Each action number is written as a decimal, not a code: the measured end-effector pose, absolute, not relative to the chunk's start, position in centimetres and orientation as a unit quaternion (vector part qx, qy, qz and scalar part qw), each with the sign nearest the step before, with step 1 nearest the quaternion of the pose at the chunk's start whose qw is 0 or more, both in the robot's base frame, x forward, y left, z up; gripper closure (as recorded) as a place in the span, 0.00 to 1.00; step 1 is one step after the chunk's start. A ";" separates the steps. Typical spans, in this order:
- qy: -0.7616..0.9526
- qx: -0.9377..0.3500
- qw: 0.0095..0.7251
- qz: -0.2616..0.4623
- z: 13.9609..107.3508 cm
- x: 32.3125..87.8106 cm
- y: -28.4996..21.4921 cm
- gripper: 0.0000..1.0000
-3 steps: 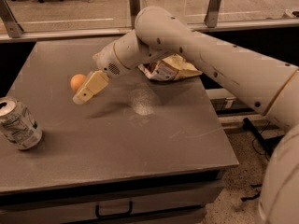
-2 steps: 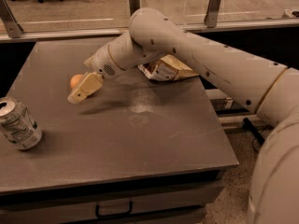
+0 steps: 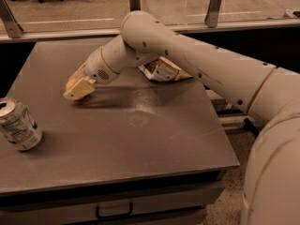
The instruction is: Pick orange
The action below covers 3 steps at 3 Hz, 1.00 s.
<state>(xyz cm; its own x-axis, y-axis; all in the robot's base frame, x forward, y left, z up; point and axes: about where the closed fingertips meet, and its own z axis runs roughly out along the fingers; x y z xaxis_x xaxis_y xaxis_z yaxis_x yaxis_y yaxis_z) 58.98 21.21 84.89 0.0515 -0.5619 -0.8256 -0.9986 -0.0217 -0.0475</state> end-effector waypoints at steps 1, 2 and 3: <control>0.584 -0.645 0.370 0.325 87.6 58.5 21.1 0.87; 0.561 -0.637 0.418 0.324 92.1 57.9 19.6 1.00; 0.543 -0.636 0.441 0.326 95.2 57.4 18.2 1.00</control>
Offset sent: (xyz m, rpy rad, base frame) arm -0.0141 -0.0503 0.1335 0.2400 -0.2165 -0.0279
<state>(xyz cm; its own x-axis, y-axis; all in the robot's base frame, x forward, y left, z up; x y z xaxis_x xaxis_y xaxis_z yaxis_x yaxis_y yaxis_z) 57.42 18.21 95.23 0.1975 -0.4031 -0.8936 -0.9782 -0.0208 -0.2068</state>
